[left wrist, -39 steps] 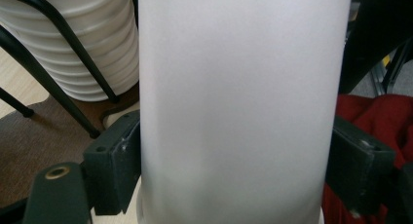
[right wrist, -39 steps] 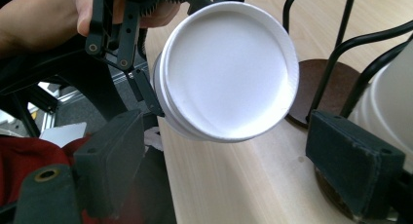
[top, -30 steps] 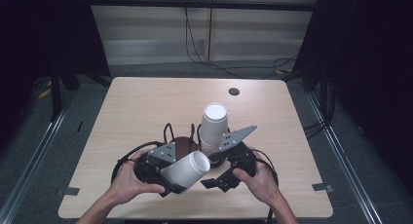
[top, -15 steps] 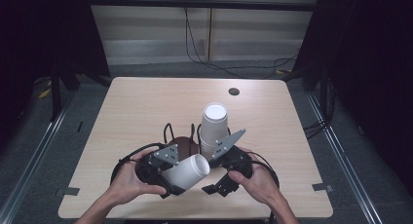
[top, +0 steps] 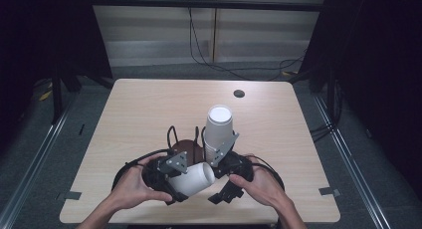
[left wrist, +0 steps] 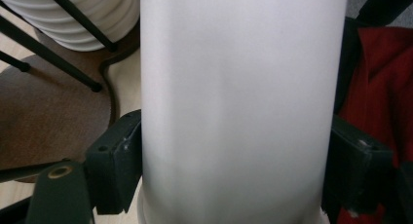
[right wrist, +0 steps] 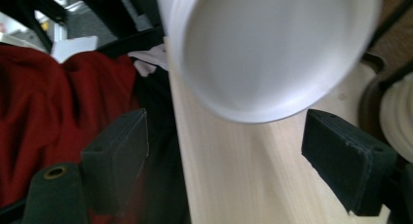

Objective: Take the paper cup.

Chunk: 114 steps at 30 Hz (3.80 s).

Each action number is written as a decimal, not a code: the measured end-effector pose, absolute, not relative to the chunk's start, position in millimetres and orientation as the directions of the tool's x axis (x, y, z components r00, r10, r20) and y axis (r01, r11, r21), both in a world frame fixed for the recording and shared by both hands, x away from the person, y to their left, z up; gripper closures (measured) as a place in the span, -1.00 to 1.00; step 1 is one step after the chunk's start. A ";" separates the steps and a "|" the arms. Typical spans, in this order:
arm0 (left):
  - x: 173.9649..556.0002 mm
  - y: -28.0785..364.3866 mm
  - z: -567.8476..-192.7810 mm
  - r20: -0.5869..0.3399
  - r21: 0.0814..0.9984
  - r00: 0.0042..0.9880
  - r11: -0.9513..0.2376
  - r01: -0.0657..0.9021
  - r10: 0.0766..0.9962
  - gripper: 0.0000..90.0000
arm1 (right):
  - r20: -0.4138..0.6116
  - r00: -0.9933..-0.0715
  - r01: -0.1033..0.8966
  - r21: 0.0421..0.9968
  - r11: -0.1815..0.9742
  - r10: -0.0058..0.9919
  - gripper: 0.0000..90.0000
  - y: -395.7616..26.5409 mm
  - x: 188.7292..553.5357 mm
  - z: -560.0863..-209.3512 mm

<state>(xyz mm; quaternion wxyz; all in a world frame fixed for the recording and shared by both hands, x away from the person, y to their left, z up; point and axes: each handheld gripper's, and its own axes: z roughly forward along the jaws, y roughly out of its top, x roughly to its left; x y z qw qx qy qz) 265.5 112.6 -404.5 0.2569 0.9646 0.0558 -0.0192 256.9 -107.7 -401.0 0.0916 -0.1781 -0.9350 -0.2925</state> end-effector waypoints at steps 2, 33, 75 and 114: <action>264.1 110.9 -405.0 -0.061 0.490 0.994 -0.865 0.112 0.094 -0.57 | 0.286 -0.916 0.394 0.514 0.762 0.282 -0.61 -108.2 257.2 -401.4; 244.2 90.7 -414.3 -0.059 0.456 0.998 -0.889 0.042 0.017 -0.56 | 0.353 -0.911 0.375 0.501 0.780 0.212 -0.64 -92.7 254.8 -411.3; 257.1 108.8 -412.4 -0.080 0.635 0.997 -0.772 0.032 -0.025 -0.70 | 0.352 -0.899 0.416 0.504 0.757 0.260 -0.46 -97.5 256.4 -409.6; 268.8 152.4 -395.1 -0.151 0.849 0.981 -0.492 0.193 0.125 -0.65 | 0.324 -0.881 0.473 0.623 0.624 0.345 -0.46 -131.9 263.9 -408.4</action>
